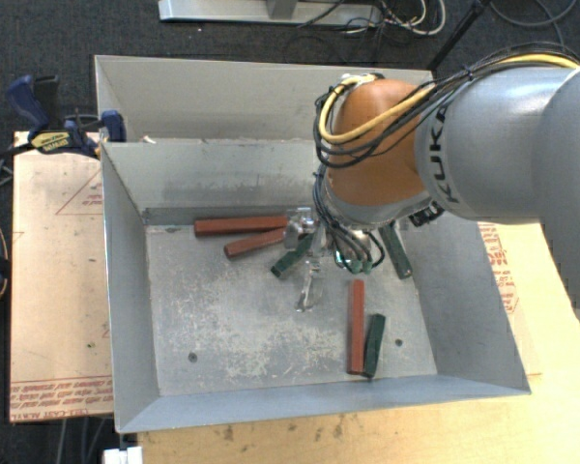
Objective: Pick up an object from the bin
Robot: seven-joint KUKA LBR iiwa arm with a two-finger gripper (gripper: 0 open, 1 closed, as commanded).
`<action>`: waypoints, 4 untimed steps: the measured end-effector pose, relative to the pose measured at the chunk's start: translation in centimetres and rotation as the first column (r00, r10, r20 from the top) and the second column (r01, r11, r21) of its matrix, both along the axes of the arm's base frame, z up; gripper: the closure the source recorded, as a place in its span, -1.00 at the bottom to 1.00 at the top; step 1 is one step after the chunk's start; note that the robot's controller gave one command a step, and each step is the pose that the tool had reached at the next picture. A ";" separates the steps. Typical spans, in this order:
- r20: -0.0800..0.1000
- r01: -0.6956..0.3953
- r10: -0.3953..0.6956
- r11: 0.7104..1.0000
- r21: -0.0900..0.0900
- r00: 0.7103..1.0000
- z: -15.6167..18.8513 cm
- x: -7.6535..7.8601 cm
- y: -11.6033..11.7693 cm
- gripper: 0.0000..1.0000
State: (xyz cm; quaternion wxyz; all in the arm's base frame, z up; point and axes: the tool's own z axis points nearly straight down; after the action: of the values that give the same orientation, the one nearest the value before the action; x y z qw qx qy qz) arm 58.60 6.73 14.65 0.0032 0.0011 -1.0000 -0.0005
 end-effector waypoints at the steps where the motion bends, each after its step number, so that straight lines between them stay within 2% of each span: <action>1: 0.007 0.001 -0.001 1.000 0.000 1.000 0.4 0.2 0.0 -1.00; 2: 0.010 0.100 -0.100 0.995 0.000 0.995 -6.3 4.3 -5.6 1.00; 3: 0.010 0.100 -0.100 0.995 0.001 0.995 -6.3 4.3 -5.6 -1.00; 4: 0.010 0.100 -0.100 0.995 0.001 0.995 -6.3 4.3 -5.6 -1.00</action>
Offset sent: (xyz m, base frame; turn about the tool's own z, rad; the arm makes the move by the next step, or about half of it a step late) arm 0.0422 -0.0562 -0.0632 0.0988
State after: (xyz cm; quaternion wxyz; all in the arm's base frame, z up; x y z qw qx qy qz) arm 62.90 1.14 8.34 -0.0016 -0.0490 -0.9988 -0.0007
